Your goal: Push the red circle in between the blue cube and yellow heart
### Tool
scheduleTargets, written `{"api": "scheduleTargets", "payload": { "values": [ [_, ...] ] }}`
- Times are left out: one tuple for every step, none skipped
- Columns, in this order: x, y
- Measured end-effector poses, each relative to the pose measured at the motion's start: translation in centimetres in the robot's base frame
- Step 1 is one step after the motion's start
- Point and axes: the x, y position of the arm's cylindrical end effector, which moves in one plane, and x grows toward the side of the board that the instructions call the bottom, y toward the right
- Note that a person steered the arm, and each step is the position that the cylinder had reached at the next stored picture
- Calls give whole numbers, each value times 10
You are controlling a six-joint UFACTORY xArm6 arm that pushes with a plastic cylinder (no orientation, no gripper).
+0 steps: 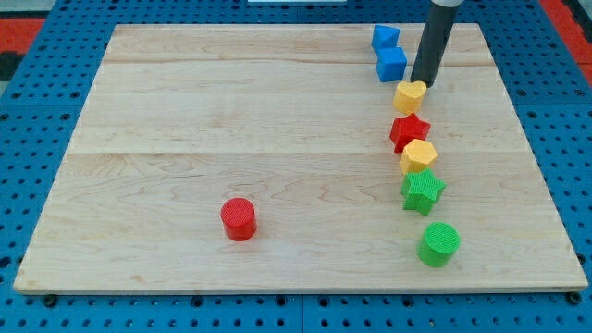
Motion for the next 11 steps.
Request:
{"api": "scheduleTargets", "payload": {
  "values": [
    [5,-6],
    [5,-7],
    [3,-36],
    [3,-72],
    [5,-129],
    [36,-156],
    [60,-133],
    [124,-133],
    [180,-133],
    [217,-149],
    [248,-221]
  ]
}}
